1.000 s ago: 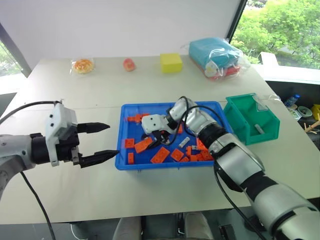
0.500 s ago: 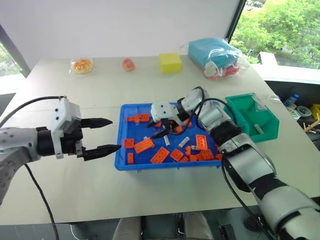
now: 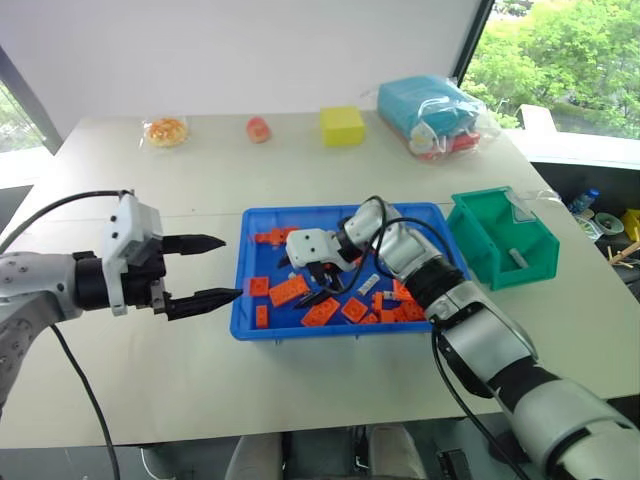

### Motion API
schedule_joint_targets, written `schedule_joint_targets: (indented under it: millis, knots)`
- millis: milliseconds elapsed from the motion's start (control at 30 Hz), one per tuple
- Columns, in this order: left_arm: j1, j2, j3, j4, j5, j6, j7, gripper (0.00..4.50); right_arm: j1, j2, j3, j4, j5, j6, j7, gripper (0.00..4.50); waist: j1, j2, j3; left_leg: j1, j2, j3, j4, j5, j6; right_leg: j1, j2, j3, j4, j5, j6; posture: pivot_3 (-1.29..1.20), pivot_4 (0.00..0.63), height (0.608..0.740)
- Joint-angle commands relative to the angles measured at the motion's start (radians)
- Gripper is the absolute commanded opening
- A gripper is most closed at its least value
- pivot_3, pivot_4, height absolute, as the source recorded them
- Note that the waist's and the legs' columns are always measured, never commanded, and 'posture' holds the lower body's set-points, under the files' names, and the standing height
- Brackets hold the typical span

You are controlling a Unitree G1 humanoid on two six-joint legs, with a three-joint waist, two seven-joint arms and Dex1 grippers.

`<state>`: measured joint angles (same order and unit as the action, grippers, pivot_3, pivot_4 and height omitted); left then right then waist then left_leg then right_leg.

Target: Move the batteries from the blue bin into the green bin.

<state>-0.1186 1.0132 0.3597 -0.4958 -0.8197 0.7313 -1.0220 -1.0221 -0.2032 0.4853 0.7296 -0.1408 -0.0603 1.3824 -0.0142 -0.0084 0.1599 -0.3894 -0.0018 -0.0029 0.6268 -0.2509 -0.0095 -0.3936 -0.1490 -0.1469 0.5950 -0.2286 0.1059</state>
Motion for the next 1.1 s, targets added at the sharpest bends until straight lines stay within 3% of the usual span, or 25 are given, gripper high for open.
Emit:
schedule_joint_targets:
  millis: [33, 100, 200, 367, 667, 833, 1000, 1100]
  knots:
    - [0.005, 0.011, 0.038, -0.03, -0.012, -0.003, 0.004, 4.5, -0.008, 0.018, 0.003, 0.041, -0.02, -0.047, -0.033, 4.47, -0.001, 0.0, 0.0, 0.0, 0.0, 0.0, 0.0, 0.0, 0.0, 0.0, 0.0, 0.0, 0.0, 0.0, 0.0, 0.0, 0.15, 0.706]
    - [0.008, 0.01, 0.041, -0.033, -0.013, -0.002, 0.006, 4.5, -0.015, 0.025, 0.004, 0.073, -0.032, -0.063, -0.047, 4.47, 0.0, 0.0, 0.0, 0.0, 0.0, 0.0, 0.0, 0.0, 0.0, 0.0, 0.0, 0.0, 0.0, 0.0, 0.0, 0.0, 0.15, 0.706]
    - [0.008, 0.007, 0.044, -0.034, -0.012, -0.003, 0.01, 4.5, -0.036, 0.042, -0.007, 0.115, -0.036, -0.067, -0.056, 3.71, 0.001, 0.0, 0.0, 0.0, 0.0, 0.0, 0.0, 0.0, 0.0, 0.0, 0.0, 0.0, 0.0, 0.0, 0.0, 0.0, 0.15, 0.706]
    - [0.003, 0.005, 0.04, -0.03, -0.009, -0.006, 0.014, 4.5, -0.042, 0.047, -0.024, 0.101, -0.012, -0.064, -0.019, 1.25, 0.001, 0.0, 0.0, 0.0, 0.0, 0.0, 0.0, 0.0, 0.0, 0.0, 0.0, 0.0, 0.0, 0.0, 0.0, 0.0, 0.15, 0.706]
    - [0.002, 0.003, 0.032, -0.024, -0.004, -0.015, 0.016, 4.5, -0.051, 0.015, -0.08, 0.005, 0.031, 0.011, -0.014, 1.26, 0.001, 0.0, 0.0, 0.0, 0.0, 0.0, 0.0, 0.0, 0.0, 0.0, 0.0, 0.0, 0.0, 0.0, 0.0, 0.0, 0.15, 0.706]
    - [-0.017, 0.004, 0.01, -0.01, 0.006, -0.025, 0.009, 4.5, -0.137, -0.012, -0.14, 0.145, -0.006, 0.063, -0.199, 1.26, 0.002, 0.0, 0.0, 0.0, 0.0, 0.0, 0.0, 0.0, 0.0, 0.0, 0.0, 0.0, 0.0, 0.0, -0.001, 0.0, 0.15, 0.706]
    - [-0.04, 0.007, -0.005, 0.0, 0.007, -0.025, 0.002, 4.5, -0.127, -0.026, -0.134, 0.148, -0.037, 0.085, -0.279, 3.67, 0.0, -0.001, 0.0, 0.0, 0.0, 0.0, 0.0, 0.0, 0.0, 0.0, 0.0, 0.0, -0.001, 0.0, -0.001, 0.0, 0.15, 0.706]
    - [-0.044, 0.008, -0.007, 0.001, 0.006, -0.022, -0.003, 4.5, -0.067, -0.036, -0.182, -0.027, 0.027, 0.23, -0.26, 3.67, -0.001, -0.001, 0.0, 0.0, 0.0, 0.001, 0.0, 0.0, 0.0, 0.0, 0.0, 0.001, 0.0, 0.001, -0.001, 0.0, 0.15, 0.706]
